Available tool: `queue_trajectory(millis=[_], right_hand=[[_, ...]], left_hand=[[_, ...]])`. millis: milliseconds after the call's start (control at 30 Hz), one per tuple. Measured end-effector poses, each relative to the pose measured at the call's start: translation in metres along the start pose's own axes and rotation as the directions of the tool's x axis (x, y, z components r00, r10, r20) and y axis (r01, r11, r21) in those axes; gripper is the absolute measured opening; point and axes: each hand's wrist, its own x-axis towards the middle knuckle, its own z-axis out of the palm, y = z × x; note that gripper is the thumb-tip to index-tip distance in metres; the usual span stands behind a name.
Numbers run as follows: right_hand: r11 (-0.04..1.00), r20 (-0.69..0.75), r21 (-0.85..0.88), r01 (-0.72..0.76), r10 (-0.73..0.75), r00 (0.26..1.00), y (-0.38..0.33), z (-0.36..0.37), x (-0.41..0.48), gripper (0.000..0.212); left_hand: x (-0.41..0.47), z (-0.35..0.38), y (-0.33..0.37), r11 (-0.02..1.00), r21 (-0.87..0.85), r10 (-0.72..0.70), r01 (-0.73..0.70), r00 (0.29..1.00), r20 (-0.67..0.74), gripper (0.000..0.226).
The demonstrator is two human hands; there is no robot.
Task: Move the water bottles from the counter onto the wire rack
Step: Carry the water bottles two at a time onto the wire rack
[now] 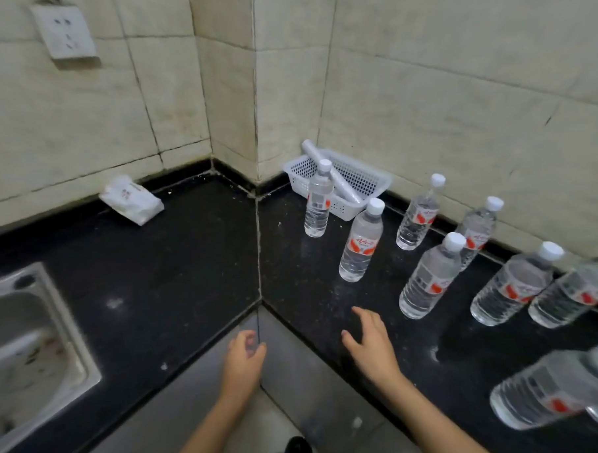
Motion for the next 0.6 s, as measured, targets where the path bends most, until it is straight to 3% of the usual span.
queue_trajectory(millis=[267,500,600], right_hand=[[0.937,-0.272,0.326,-0.126,0.220,0.937,-0.009,-0.018,0.102,0.071],[0.875,-0.353,0.472,-0.105,0.297,0.887,-0.008,-0.026,0.166,0.104],[0.816,-0.349,0.575,-0.061,0.312,0.883,-0.005,-0.026,0.183,0.107]], left_hand=[[0.079,0.017,0.052,0.992,0.107,0.068,-0.070,0.997,0.024,0.016],[0.135,0.052,0.091,0.991,0.115,0.060,-0.067,0.996,0.059,0.042],[0.147,0.072,0.097,0.988,0.132,0.063,-0.076,0.993,0.099,0.058]])
